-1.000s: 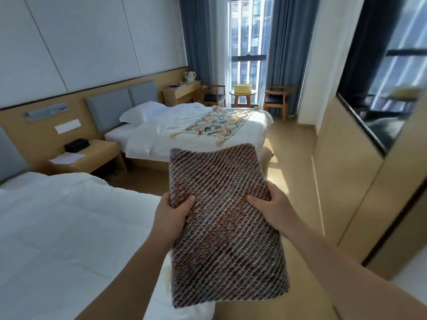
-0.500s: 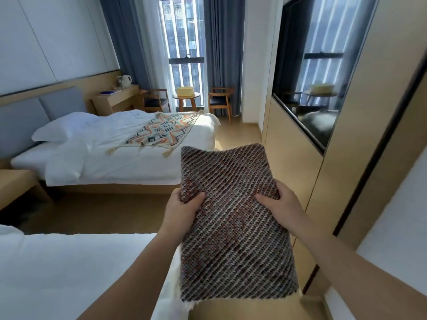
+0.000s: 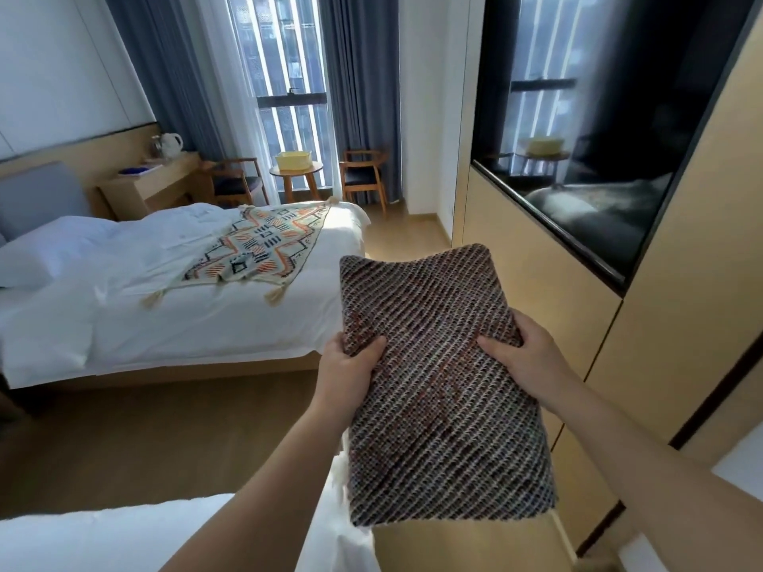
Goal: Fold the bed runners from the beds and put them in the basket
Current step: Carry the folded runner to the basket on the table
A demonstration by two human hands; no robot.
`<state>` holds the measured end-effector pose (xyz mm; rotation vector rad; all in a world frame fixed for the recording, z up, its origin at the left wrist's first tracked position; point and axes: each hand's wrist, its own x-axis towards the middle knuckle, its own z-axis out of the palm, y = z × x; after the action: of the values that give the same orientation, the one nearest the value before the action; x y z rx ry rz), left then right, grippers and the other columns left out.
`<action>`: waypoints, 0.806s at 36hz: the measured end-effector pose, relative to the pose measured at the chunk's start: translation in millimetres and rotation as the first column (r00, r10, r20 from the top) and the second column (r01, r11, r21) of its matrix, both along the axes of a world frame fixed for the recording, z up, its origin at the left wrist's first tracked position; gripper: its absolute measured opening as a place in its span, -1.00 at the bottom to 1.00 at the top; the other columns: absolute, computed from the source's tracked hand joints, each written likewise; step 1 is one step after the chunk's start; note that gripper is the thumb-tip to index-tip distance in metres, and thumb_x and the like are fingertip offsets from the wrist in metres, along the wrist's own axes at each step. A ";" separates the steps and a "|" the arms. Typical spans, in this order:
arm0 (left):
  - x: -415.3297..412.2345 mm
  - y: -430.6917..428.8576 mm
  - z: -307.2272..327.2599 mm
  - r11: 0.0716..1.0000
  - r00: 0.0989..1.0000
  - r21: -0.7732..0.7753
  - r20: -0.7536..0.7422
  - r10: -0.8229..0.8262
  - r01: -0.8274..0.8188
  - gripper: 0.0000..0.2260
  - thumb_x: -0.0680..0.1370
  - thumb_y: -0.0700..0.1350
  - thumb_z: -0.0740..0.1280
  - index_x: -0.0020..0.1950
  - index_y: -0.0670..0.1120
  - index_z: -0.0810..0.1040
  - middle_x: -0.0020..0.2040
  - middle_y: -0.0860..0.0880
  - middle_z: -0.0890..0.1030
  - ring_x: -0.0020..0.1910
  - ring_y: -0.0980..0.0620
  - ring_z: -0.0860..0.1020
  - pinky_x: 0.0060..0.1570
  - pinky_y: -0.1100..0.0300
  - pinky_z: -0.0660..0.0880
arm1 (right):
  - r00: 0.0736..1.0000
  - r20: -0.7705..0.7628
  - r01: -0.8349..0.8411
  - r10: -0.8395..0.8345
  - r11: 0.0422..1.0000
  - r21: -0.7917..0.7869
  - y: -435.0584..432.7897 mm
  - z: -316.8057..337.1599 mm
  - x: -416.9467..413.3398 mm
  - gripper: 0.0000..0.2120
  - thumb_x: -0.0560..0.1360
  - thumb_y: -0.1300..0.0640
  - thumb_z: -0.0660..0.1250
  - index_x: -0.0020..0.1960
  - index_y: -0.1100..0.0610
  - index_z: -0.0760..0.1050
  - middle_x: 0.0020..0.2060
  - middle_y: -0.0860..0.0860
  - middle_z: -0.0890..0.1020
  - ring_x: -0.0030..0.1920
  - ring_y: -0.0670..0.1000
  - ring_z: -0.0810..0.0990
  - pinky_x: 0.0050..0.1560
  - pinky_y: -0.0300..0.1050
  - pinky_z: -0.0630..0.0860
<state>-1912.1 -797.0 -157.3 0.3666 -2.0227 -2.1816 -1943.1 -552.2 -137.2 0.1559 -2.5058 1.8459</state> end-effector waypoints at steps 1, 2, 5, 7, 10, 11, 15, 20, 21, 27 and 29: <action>-15.6 -1.6 -2.6 1.000 1.000 -0.001 0.002 -0.001 0.001 -0.64 0.40 -0.01 0.49 0.14 -0.05 0.53 0.01 -0.06 0.68 -0.04 -0.06 0.67 0.05 -0.11 0.58 | 1.000 0.005 0.001 -0.001 1.000 -0.004 -1.4 -2.7 -15.0 -0.60 0.46 0.07 0.45 0.26 -0.04 0.45 0.10 -0.08 0.61 0.05 -0.04 0.61 0.16 0.02 0.53; -25.6 -2.4 -3.6 1.000 1.000 -0.001 0.001 0.000 0.000 -0.66 0.41 -0.03 0.49 0.14 -0.06 0.53 0.01 -0.06 0.68 -0.05 -0.07 0.67 0.05 -0.11 0.58 | 1.000 0.007 0.003 -0.003 1.000 -0.010 -1.9 -4.4 -24.5 -0.61 0.46 0.07 0.44 0.26 -0.04 0.44 0.10 -0.08 0.61 0.05 -0.04 0.61 0.15 0.01 0.53; -52.1 -2.1 -5.1 1.000 1.000 0.016 0.002 0.001 -0.001 -0.68 0.43 -0.06 0.49 0.13 -0.06 0.53 0.02 -0.08 0.68 -0.04 -0.08 0.67 0.05 -0.12 0.57 | 1.000 -0.007 0.003 -0.003 1.000 -0.023 -2.0 -8.1 -49.9 -0.63 0.47 0.09 0.44 0.23 -0.06 0.44 0.10 -0.07 0.61 0.05 -0.06 0.61 0.11 -0.05 0.53; -82.0 2.8 -8.2 1.000 1.000 0.004 -0.001 0.015 -0.015 -0.71 0.44 -0.06 0.48 0.11 -0.04 0.52 0.02 -0.06 0.68 -0.03 -0.07 0.66 0.06 -0.10 0.57 | 1.000 -0.003 -0.006 0.006 0.999 -0.036 1.3 -12.8 -80.4 -0.64 0.47 0.10 0.43 0.22 -0.06 0.44 0.08 -0.09 0.61 0.04 -0.06 0.61 0.11 -0.04 0.54; -117.3 11.2 -10.1 0.998 0.999 -0.045 -0.019 0.042 -0.043 -0.76 0.46 -0.07 0.46 0.05 0.02 0.48 0.01 -0.03 0.65 -0.03 -0.03 0.65 0.06 -0.06 0.57 | 1.000 -0.005 -0.023 0.022 0.997 -0.069 8.2 -19.8 -118.3 -0.67 0.49 0.11 0.42 0.22 -0.04 0.47 0.08 -0.08 0.62 0.03 -0.06 0.62 0.09 -0.03 0.55; -130.6 14.4 -11.7 0.998 0.999 -0.052 -0.023 0.045 -0.046 -0.76 0.46 -0.07 0.47 0.05 0.02 0.47 0.01 -0.03 0.65 -0.03 -0.03 0.65 0.06 -0.07 0.57 | 1.000 -0.011 -0.026 0.025 0.997 -0.075 11.2 -22.1 -132.3 -0.67 0.49 0.12 0.42 0.22 -0.04 0.47 0.08 -0.08 0.63 0.03 -0.05 0.63 0.09 -0.02 0.56; -204.9 36.4 -15.9 0.993 0.996 -0.086 -0.020 0.085 -0.086 -0.68 0.42 -0.01 0.49 0.09 0.01 0.48 0.02 -0.03 0.65 -0.01 -0.04 0.65 0.07 -0.10 0.57 | 0.999 -0.021 -0.038 0.036 0.996 -0.078 32.8 -31.0 -212.0 -0.68 0.48 0.11 0.43 0.20 -0.08 0.48 0.06 -0.11 0.63 0.04 -0.06 0.62 0.10 -0.03 0.55; -280.4 62.7 -4.8 0.989 0.993 -0.089 0.003 0.116 -0.115 -0.66 0.43 -0.04 0.49 0.12 -0.05 0.46 0.02 -0.08 0.65 -0.04 -0.07 0.65 0.03 -0.12 0.58 | 0.998 -0.004 -0.057 0.057 0.996 -0.069 56.0 -24.7 -297.2 -0.66 0.48 0.11 0.42 0.24 -0.02 0.49 0.05 -0.10 0.63 0.02 -0.06 0.62 0.09 -0.01 0.56; -294.8 65.6 -2.7 0.988 0.992 -0.092 0.001 0.125 -0.125 -0.66 0.43 -0.05 0.49 0.12 -0.06 0.46 0.02 -0.09 0.65 -0.05 -0.07 0.66 0.02 -0.12 0.59 | 0.998 -0.002 -0.065 0.065 0.995 -0.072 59.2 -23.0 -313.0 -0.66 0.48 0.11 0.42 0.23 -0.02 0.49 0.05 -0.10 0.63 0.02 -0.06 0.62 0.08 -0.02 0.56; -365.7 75.0 -0.4 0.981 0.987 -0.103 -0.011 0.161 -0.162 -0.66 0.45 -0.06 0.48 0.14 -0.08 0.46 0.01 -0.09 0.65 -0.08 -0.05 0.67 -0.02 -0.09 0.60 | 0.995 -0.015 -0.099 0.099 0.993 -0.056 66.6 -21.2 -393.1 -0.66 0.49 0.09 0.41 0.24 0.00 0.48 0.06 -0.10 0.62 0.03 -0.09 0.60 0.06 -0.09 0.54; -387.3 74.2 -1.1 0.980 0.986 -0.109 -0.013 0.167 -0.168 -0.66 0.45 -0.05 0.48 0.14 -0.08 0.46 0.00 -0.09 0.66 -0.09 -0.05 0.67 -0.02 -0.09 0.61 | 0.994 -0.023 -0.106 0.105 0.993 -0.049 64.9 -22.0 -416.6 -0.67 0.48 0.09 0.41 0.23 0.00 0.48 0.05 -0.10 0.62 0.03 -0.09 0.60 0.04 -0.11 0.53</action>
<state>-2299.4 -722.8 -158.4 0.4986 -2.0191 -1.9623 -2359.7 -487.3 -159.2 0.3104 -2.4803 1.9334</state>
